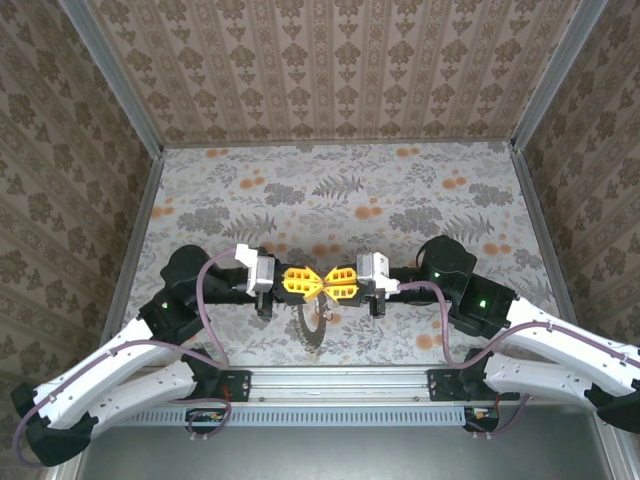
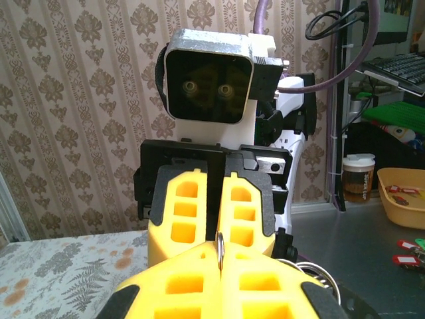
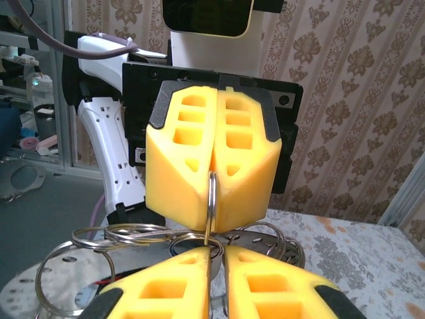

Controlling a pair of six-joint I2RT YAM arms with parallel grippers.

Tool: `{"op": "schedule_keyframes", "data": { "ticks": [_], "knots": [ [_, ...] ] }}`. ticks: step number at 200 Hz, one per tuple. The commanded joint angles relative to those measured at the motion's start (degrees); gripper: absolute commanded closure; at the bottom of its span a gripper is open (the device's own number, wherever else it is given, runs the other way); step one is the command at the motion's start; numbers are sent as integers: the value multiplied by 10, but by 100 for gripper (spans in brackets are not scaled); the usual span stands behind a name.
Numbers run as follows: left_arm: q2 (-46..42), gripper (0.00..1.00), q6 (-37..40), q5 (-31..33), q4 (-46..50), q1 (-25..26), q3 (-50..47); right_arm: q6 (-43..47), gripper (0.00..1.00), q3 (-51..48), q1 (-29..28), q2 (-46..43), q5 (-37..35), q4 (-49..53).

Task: Put the keys on the keyring

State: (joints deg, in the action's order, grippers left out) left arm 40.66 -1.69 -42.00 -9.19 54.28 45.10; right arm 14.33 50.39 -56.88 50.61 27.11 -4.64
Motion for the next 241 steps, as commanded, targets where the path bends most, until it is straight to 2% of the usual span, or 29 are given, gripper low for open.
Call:
{"op": "schedule_keyframes", "data": {
  "ticks": [1,65,97,120,161,182,200,227,241],
  "knots": [
    [-6,100,14,14,-15,-3,21,-9,85,-6,-2,-14,17,-26],
    [12,100,22,16,10,-1,32,-11,86,-5,-2,-14,19,-33],
    [27,100,37,22,31,7,41,-10,91,-7,-2,-10,15,-38],
    [39,100,71,48,97,23,64,-8,100,-8,-2,-11,10,-37],
    [56,100,129,140,262,46,132,10,100,-9,-1,-10,-3,-17],
    [61,91,150,184,329,52,168,16,100,-8,-1,-8,-17,-5],
    [68,89,164,207,372,57,192,22,100,4,-1,2,-31,21],
    [90,90,177,228,417,61,215,26,100,9,-1,10,-35,32],
    [104,100,181,230,433,63,223,28,100,12,-1,12,-41,39]
  ]
}}
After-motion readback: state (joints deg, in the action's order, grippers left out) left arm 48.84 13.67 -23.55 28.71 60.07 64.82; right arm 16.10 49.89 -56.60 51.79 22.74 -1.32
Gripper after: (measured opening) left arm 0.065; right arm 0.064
